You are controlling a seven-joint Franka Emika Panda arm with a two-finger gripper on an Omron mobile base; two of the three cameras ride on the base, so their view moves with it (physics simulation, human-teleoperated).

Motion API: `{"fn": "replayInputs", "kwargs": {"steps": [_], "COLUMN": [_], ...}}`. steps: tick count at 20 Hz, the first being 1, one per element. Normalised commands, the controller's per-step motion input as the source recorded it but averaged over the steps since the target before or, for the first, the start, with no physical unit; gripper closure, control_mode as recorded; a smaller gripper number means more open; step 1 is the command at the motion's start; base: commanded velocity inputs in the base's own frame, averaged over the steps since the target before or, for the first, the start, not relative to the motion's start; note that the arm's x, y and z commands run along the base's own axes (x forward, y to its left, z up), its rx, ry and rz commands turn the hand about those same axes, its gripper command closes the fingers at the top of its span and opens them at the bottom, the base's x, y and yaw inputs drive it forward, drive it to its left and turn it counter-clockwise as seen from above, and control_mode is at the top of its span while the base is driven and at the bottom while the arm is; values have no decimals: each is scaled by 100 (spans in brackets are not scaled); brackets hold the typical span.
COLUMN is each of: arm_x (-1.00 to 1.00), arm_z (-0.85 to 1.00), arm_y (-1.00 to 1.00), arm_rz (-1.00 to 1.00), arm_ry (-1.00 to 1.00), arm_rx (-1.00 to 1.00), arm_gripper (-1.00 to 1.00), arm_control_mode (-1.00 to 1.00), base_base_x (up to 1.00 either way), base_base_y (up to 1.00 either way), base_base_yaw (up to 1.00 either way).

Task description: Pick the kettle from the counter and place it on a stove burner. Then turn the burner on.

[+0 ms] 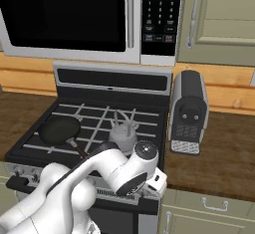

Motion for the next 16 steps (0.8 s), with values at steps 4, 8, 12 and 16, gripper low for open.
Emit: {"fn": "replayInputs", "kwargs": {"steps": [4, 8, 12, 16], "arm_x": [0, 3, 6, 13], "arm_z": [0, 0, 0, 0], "arm_y": [0, 0, 0, 0], "arm_rz": [-12, -6, 1, 9], "arm_ry": [-9, -4, -2, 0], "arm_rx": [8, 7, 5, 3], "arm_gripper": [-100, -100, -100, -100], "arm_control_mode": [-100, -100, -100, -100], "base_base_x": [0, 0, 0, 0], "base_base_y": [0, 0, 0, 0], "base_base_yaw": [0, 0, 0, 0]}}
